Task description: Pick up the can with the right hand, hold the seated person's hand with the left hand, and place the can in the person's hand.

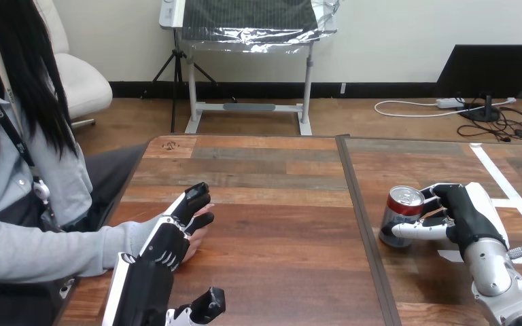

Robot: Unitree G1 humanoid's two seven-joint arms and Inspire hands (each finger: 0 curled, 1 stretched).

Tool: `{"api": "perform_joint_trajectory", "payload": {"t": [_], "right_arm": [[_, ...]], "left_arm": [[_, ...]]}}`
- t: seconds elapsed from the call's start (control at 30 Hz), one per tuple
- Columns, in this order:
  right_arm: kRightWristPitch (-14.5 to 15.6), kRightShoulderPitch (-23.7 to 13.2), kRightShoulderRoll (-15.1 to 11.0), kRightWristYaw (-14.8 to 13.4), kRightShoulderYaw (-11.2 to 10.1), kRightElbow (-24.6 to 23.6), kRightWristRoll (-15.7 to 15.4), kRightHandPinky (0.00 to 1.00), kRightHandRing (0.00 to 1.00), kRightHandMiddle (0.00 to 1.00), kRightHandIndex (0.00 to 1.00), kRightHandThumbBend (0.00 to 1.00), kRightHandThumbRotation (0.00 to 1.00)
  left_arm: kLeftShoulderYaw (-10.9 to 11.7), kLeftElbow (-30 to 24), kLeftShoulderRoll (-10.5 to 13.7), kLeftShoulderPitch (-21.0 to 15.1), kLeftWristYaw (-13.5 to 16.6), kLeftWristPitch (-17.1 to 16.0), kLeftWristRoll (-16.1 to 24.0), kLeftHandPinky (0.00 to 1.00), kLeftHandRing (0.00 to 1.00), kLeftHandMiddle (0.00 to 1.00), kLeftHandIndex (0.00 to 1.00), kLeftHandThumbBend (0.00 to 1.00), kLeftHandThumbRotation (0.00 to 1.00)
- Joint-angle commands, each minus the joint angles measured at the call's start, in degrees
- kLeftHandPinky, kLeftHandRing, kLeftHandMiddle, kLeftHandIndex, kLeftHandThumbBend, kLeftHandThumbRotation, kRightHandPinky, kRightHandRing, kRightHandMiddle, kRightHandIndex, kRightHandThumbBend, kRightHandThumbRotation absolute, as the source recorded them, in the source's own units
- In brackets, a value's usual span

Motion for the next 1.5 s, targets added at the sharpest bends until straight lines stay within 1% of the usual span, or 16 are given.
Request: {"api": "perform_joint_trajectory", "payload": {"t": [0.0, 0.3, 0.5, 0.87, 1.27, 1.47], "right_arm": [[-1.3, -4.7, 0.4, -1.3, -0.1, -2.5, -0.1, 0.47, 0.51, 0.55, 0.55, 0.83, 0.00], [-1.2, -4.8, 0.4, -0.2, -0.7, -2.6, 0.8, 0.49, 0.53, 0.57, 0.58, 0.82, 0.00], [-1.7, -4.6, 0.4, 0.5, -1.2, -2.7, 1.6, 0.50, 0.55, 0.58, 0.60, 0.82, 0.00], [-1.5, -4.5, 0.2, -0.1, -0.8, -2.8, 1.1, 0.51, 0.55, 0.58, 0.60, 0.80, 0.00], [-2.0, -4.4, 0.0, -0.2, -0.7, -2.8, 0.9, 0.46, 0.49, 0.54, 0.57, 0.80, 0.00], [-2.3, -4.5, 0.0, -0.4, -0.7, -2.9, 0.8, 0.44, 0.48, 0.54, 0.56, 0.80, 0.00]], "left_arm": [[0.2, -2.4, -0.4, -2.3, 0.2, -0.9, 0.5, 0.83, 0.91, 0.91, 0.87, 0.97, 0.65], [0.2, -2.2, -0.6, -2.5, 0.3, -1.0, 0.5, 0.83, 0.90, 0.91, 0.87, 0.97, 0.65], [0.2, -2.3, -0.6, -2.5, 0.3, -0.9, 0.6, 0.83, 0.90, 0.91, 0.87, 0.98, 0.65], [0.1, -2.0, -0.4, -2.6, -0.1, -1.0, 0.2, 0.84, 0.91, 0.91, 0.87, 0.97, 0.65], [0.6, -1.4, -0.7, -3.0, 0.3, -1.5, 0.9, 0.81, 0.90, 0.90, 0.87, 0.96, 0.65], [0.8, -1.3, -0.7, -3.2, 0.5, -1.3, 1.4, 0.81, 0.89, 0.90, 0.87, 0.96, 0.66]]}}
